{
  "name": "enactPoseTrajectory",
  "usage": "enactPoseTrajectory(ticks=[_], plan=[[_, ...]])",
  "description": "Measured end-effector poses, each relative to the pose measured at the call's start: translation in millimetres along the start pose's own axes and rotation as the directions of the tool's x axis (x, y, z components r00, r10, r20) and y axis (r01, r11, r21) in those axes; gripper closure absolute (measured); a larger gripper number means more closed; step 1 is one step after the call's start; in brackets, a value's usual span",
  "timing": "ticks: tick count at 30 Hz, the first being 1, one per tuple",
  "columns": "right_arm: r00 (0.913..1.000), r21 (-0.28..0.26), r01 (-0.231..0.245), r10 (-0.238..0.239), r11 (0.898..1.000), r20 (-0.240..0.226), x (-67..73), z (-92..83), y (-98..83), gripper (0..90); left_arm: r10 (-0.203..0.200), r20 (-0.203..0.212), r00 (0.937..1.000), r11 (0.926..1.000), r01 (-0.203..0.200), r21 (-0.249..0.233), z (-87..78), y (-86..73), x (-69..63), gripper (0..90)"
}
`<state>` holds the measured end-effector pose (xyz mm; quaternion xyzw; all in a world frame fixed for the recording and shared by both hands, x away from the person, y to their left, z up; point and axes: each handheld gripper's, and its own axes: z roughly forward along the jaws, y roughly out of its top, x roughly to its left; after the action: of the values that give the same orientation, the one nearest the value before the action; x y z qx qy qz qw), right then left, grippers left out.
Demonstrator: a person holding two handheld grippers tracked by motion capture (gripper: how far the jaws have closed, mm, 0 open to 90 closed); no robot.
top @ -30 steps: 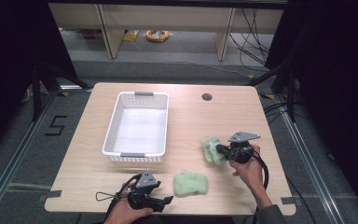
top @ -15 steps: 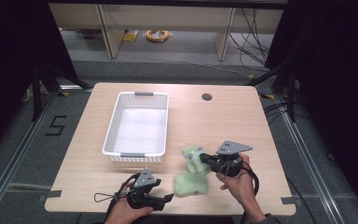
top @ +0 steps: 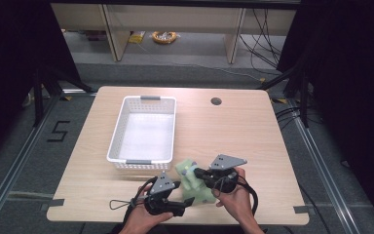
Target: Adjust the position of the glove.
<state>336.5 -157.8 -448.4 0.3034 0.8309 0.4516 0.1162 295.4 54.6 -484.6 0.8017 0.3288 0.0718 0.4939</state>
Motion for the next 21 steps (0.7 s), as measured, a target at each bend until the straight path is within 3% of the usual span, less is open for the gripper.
enactPoseTrajectory(ticks=[5, 9, 12, 16, 18, 20, 21], plan=[[0.9998, -0.019, 0.02, -0.02, 1.0, 0.011, 3.1, 1.6, 0.0, 87.8, 0.0, -0.024, 0.9997, 1.0, 0.0, 0.0, 9.7, 5.2, -8.5, 30.7], [0.9999, -0.016, -0.003, 0.003, 1.0, 0.012, 5.3, -0.5, -1.2, 87.8, 0.021, -0.063, 0.9978, 0.9998, -0.02, 0.007, 18.6, 6.8, -5.2, 36.0], [0.9999, -0.018, 0.013, -0.013, 1.0, 0.008, 6.2, -1.0, -1.5, 87.8, 0.006, -0.06, 0.9982, 1.0, -0.006, -0.001, 19.6, 6.9, -2.0, 43.4], [0.9999, -0.018, -0.006, 0.006, 1.0, 0.015, 9.1, -4.0, -3.3, 87.8, 0.065, -0.049, 0.9966, 0.9978, -0.066, -0.012, 15.4, 7.0, -1.7, 66.2], [0.9997, -0.016, -0.025, 0.025, 1.0, 0.006, 9.9, -6.4, -4.6, 87.8, 0.096, -0.044, 0.9944, 0.9953, -0.096, -0.002, 12.5, 8.5, -0.1, 71.6], [0.9999, -0.036, -0.004, 0.004, 0.999, 0.016, 8.7, -9.0, -6.7, 87.8, 0.112, -0.037, 0.993, 0.9937, -0.112, 0.006, 10.0, 9.1, 0.3, 74.7], [0.9992, -0.023, -0.039, 0.039, 0.999, 0.01, 10.1, -11.4, -8.4, 87.8, 0.116, -0.042, 0.9924, 0.9933, -0.116, 0.001, 9.8, 8.5, -0.7, 75.5]])
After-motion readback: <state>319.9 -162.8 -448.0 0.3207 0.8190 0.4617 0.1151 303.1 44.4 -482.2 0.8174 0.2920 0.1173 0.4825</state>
